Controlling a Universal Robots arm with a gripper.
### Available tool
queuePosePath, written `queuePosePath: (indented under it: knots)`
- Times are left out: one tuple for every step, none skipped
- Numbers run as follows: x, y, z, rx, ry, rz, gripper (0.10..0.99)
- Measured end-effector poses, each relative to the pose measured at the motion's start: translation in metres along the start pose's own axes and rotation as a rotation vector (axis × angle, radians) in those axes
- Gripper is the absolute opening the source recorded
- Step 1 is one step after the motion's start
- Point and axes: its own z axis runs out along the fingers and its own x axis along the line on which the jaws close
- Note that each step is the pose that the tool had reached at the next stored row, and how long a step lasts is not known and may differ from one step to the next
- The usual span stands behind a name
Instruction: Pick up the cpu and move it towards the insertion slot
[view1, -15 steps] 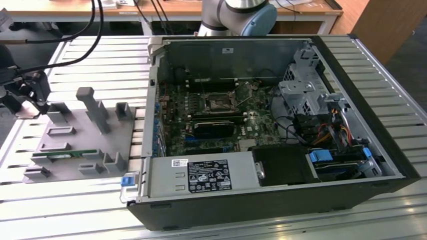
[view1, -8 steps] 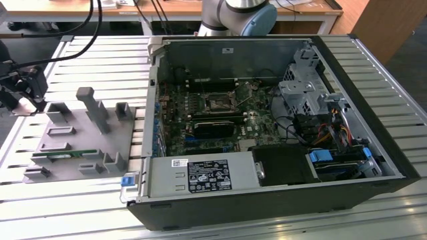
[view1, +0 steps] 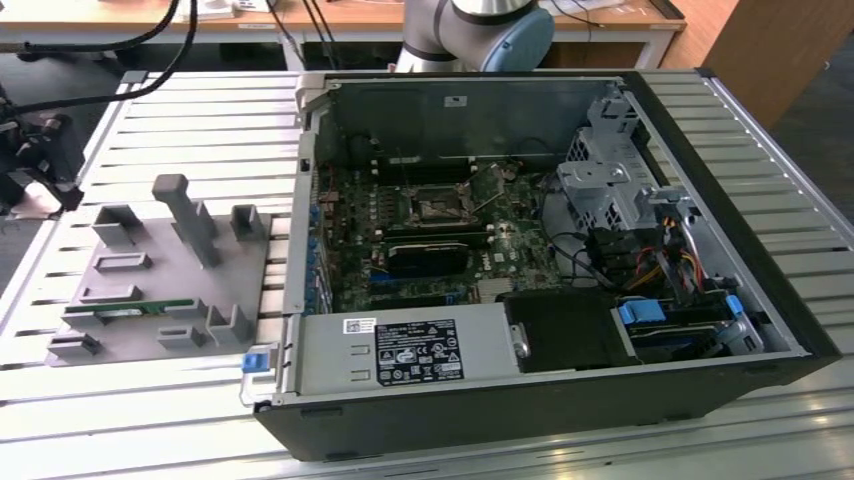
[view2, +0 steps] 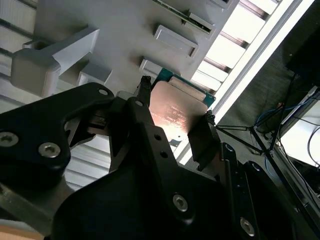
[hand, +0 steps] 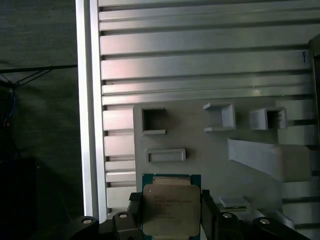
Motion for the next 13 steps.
queuePosePath:
  knots:
    - [0.0000,0.0002,-0.0036,0.000,0.0000,0.000,0.549]
    - [0.0001,0.0003,-0.0071,0.000,0.0000,0.000,0.549]
    - [0.0001,0.0005,-0.0106,0.000,0.0001,0.000,0.549]
    - [0.0002,0.0006,-0.0145,0.000,0.0000,0.000,0.549]
    - [0.0002,0.0008,-0.0180,0.000,-0.0001,0.000,0.549]
    - [0.0002,0.0010,-0.0214,0.000,-0.0001,0.000,0.549]
    - [0.0003,0.0011,-0.0248,0.000,0.0001,0.000,0.549]
    - [0.0003,0.0013,-0.0282,0.000,0.0001,0.000,0.549]
    - [0.0004,0.0014,-0.0318,0.000,0.0000,0.000,0.549]
    - [0.0004,0.0016,-0.0353,0.000,0.0000,0.000,0.549]
    - [0.0004,0.0018,-0.0394,0.000,0.0000,0.000,0.549]
    - [0.0005,0.0020,-0.0434,0.000,0.0000,0.000,0.549]
    - [0.0005,0.0021,-0.0473,0.000,0.0000,0.000,0.549]
